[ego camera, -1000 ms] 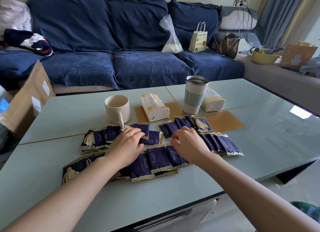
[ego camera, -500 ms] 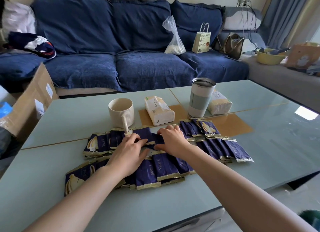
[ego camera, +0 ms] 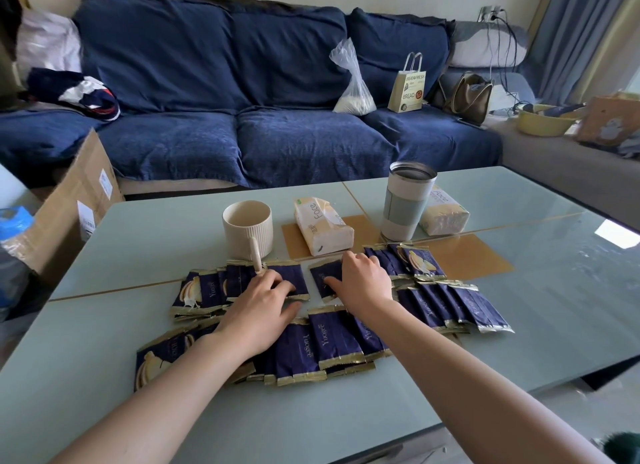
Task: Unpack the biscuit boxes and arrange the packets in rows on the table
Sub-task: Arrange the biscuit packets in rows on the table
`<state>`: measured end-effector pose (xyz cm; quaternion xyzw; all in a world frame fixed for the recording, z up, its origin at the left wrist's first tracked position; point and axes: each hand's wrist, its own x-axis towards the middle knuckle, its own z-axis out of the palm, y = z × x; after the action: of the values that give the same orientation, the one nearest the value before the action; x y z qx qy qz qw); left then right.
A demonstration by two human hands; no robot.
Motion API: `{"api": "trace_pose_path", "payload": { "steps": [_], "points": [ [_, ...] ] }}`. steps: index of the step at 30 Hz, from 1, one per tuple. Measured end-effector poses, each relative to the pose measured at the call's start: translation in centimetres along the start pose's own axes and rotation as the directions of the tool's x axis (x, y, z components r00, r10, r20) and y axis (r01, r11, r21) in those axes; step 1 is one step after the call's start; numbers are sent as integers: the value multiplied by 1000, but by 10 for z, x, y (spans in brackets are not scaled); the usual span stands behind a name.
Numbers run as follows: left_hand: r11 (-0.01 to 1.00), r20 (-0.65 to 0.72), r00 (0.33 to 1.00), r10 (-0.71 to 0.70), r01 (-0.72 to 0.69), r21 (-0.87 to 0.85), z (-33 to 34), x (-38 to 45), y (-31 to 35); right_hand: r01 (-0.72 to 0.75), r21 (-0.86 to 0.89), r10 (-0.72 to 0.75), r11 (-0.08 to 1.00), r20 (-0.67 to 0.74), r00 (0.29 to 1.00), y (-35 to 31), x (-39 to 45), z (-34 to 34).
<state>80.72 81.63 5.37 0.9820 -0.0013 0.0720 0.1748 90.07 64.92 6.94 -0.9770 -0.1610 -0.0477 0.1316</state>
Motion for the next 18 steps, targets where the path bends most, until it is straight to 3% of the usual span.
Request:
{"api": "trace_pose_path", "payload": {
  "steps": [10, 18],
  "points": [
    [999, -16, 1000, 16, -15, 49, -2, 0, 1, 4, -55, -9, 998, -85, 996, 1, -3, 7],
    [997, -68, 998, 13, -8, 73, -4, 0, 6, 63, -60, -66, 996, -57, 996, 7, -15, -4]
  ]
}}
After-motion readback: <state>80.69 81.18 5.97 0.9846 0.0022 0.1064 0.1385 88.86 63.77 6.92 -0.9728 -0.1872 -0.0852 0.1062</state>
